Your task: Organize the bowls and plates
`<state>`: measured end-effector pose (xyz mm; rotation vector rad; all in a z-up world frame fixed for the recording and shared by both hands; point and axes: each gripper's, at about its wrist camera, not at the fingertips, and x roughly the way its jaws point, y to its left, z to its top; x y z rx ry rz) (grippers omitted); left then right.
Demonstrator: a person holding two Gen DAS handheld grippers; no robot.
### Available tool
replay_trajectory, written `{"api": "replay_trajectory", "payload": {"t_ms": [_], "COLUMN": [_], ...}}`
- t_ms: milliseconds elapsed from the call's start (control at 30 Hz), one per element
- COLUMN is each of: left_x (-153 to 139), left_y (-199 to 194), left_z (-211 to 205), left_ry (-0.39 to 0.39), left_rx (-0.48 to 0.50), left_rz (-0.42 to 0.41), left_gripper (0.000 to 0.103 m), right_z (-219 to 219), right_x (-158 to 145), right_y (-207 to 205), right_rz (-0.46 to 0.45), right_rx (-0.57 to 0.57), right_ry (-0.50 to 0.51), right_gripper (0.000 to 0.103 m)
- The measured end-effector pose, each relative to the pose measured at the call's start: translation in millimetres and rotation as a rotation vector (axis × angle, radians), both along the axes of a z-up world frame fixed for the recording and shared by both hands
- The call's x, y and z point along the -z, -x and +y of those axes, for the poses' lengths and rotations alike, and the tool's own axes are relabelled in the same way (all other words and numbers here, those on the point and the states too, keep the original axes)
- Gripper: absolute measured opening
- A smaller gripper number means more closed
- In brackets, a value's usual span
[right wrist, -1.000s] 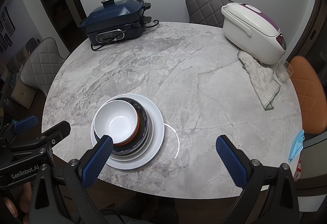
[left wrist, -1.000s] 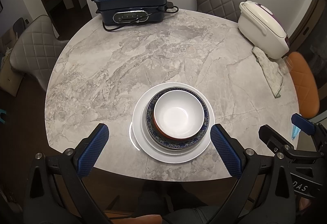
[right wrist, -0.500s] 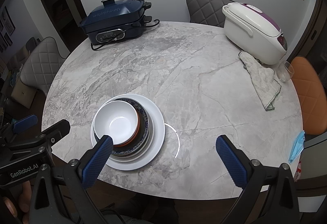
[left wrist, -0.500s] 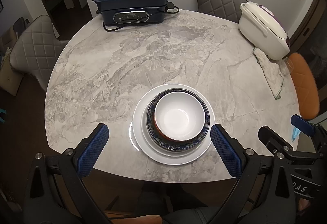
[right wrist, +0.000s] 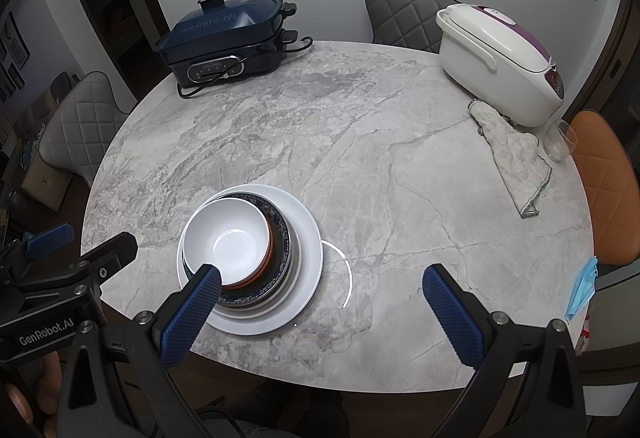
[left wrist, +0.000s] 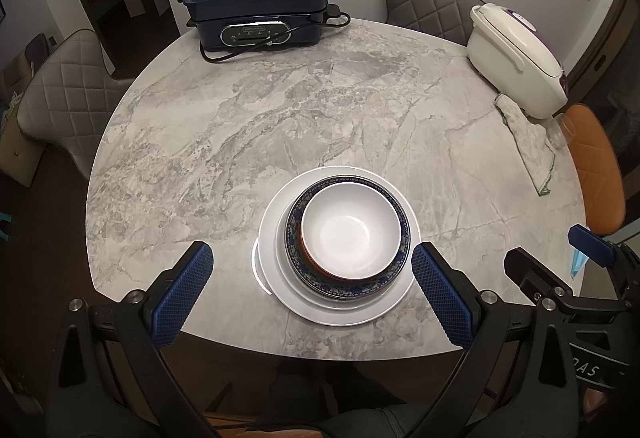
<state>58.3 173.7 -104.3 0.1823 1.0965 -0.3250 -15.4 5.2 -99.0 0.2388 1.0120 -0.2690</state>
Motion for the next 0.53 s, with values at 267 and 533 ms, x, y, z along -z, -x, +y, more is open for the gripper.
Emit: {"api": "replay_trajectory", "payload": {"t_ms": [267,533], "left_x": [-2.6,-4.5], "left_y": [-1.7,-1.6], "left_z": [-4.7,-3.5], "left_ry": [0.004,0.015], "left_rx": [-0.004,-0.011], "left_rz": [-0.027,-0.020], "left_gripper": [0.101,0.102], "right_z": [-1.5,-1.8], "right_x": [0.0,1.6], "right_y": [-1.3,-0.7], "right_rz": [0.002,0.004], "right_rx": [-0.003,-0.005], "right_ry": [-0.002,-0.004], "right_gripper": [0.103,0.103]}}
